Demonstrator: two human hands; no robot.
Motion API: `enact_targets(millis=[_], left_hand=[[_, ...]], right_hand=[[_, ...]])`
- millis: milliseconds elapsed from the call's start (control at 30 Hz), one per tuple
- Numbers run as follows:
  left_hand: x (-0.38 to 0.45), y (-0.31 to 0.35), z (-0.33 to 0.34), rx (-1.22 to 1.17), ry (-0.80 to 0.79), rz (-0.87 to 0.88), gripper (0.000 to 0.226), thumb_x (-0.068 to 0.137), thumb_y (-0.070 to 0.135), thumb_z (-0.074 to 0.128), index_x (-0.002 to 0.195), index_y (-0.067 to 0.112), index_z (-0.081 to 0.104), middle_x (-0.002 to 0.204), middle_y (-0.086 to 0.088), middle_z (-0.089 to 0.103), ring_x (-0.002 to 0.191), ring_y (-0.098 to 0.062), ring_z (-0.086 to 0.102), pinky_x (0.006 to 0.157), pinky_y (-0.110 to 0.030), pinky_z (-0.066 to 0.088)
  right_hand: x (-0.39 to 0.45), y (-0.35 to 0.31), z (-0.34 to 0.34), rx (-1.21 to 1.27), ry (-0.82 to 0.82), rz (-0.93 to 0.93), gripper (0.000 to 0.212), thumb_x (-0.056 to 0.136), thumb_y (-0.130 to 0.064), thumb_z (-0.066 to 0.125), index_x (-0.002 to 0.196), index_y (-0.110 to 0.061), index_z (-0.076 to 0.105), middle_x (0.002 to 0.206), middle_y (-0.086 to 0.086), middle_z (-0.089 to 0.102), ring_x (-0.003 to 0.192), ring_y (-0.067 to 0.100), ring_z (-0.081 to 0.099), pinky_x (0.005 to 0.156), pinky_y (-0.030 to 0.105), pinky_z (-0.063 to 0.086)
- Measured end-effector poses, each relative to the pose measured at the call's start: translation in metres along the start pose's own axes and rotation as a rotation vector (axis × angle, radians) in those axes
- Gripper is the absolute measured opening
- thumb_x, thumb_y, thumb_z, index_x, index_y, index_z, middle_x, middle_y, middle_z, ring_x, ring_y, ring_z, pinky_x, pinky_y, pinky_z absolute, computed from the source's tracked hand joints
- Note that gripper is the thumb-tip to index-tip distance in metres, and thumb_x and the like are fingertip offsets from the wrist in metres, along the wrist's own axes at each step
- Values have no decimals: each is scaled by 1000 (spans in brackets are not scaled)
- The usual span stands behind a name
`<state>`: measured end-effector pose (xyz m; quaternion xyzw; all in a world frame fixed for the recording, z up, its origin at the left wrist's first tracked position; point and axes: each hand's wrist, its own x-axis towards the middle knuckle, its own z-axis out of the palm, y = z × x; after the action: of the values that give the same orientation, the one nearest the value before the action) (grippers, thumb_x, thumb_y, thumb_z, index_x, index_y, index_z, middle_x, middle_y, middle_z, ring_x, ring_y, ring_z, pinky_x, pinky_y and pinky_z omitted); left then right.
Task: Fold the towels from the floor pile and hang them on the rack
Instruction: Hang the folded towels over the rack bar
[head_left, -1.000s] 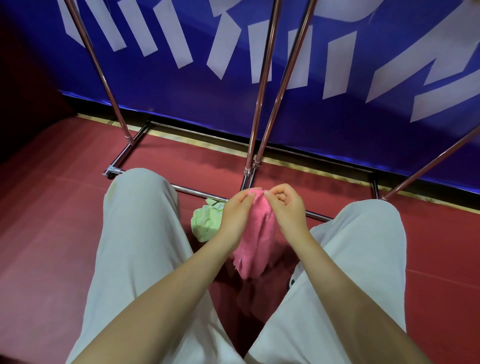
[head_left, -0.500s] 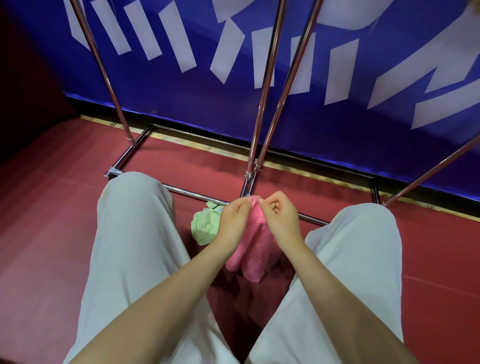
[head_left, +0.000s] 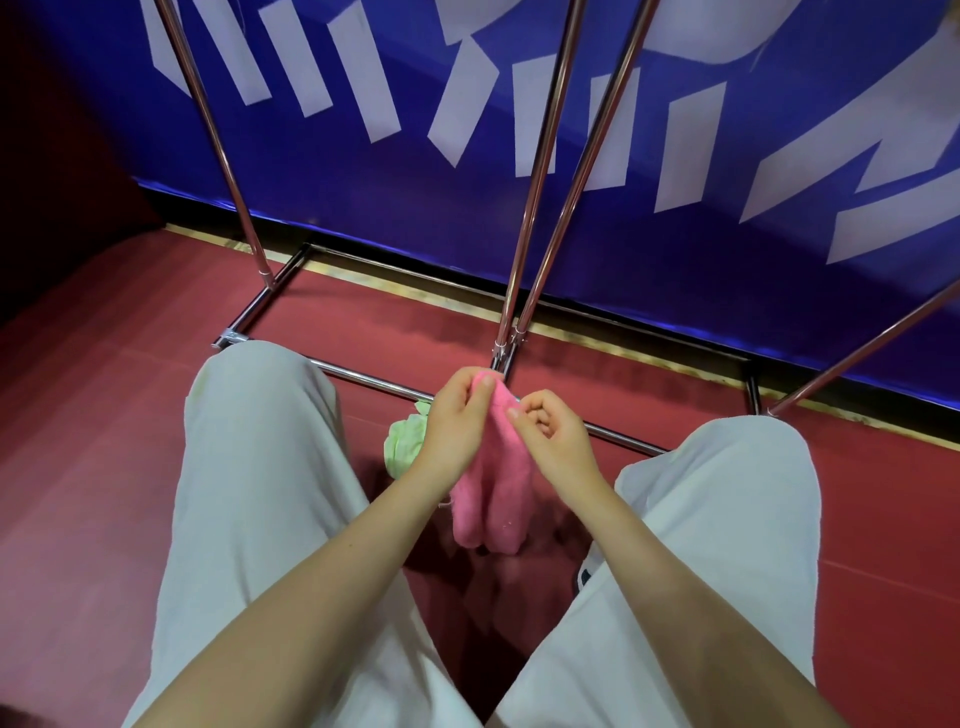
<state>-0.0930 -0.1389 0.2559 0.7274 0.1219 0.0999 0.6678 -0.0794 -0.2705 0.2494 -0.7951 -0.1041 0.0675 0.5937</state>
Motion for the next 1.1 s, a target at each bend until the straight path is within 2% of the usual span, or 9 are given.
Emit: enact_targets(millis=[200,333,433,500,567,633,733,867,1100], left_hand=[[19,14,-30,39,98,88,21,100,10,44,95,17,63,91,16,60,80,19,52,77,-3,38],[29,15,-53,11,223,53,21,101,13,42,96,19,61,91,16,58,83,13,52,76,-3,38],[36,14,-71,-18,325,31,20,101,15,41,100,18,61,93,11,58,86,4,52,77,-5,38],[40,12,-83,-42,393,7,20,101,17,41,102,19,61,97,8,57,90,-3,52,80,-12,40],[43,9,-93,-50,440,-8,20,100,18,41,102,20,61,100,6,58,95,-8,52,83,-18,39],[42,6,-98,-5,448,-10,21,101,18,40,103,19,61,104,5,58,99,-8,51,81,-10,38],[37,0,-103,89,428,4,23,102,19,38,106,16,61,107,5,58,100,-6,50,76,1,33],[31,-10,-109,166,391,43,24,102,17,39,109,11,61,105,4,58,99,-7,51,78,1,34],[26,-17,-113,278,290,133,18,101,13,43,101,15,60,100,5,60,95,-4,52,81,-3,36]], right_hand=[[-11,29,5,-308,-60,11,44,92,-24,62,58,-23,33,51,-7,30,51,5,30,50,18,27],[-18,51,-1,-420,-143,40,40,91,-29,62,59,-19,40,51,-4,34,58,12,34,56,32,28],[-23,62,-10,-498,-194,56,43,90,-32,63,57,-24,36,52,-5,36,58,15,37,57,33,28],[-26,67,-19,-558,-235,69,41,90,-34,63,59,-23,38,53,-5,38,58,16,39,58,34,30],[-29,70,-25,-650,-279,91,32,88,-38,63,69,-18,47,57,-4,44,60,20,44,59,36,33],[-30,71,-29,-756,-294,109,28,87,-42,62,86,-18,47,65,-3,50,64,23,48,59,37,35],[-28,71,-32,-817,-261,143,35,86,-45,62,102,-21,41,74,-4,53,71,24,54,61,35,36],[-22,72,-36,-723,-223,206,56,87,-33,64,133,-17,39,93,2,56,93,27,59,76,32,41],[-14,77,-41,-742,-122,258,15,83,-12,63,98,-9,63,87,12,67,85,30,61,64,29,32]])
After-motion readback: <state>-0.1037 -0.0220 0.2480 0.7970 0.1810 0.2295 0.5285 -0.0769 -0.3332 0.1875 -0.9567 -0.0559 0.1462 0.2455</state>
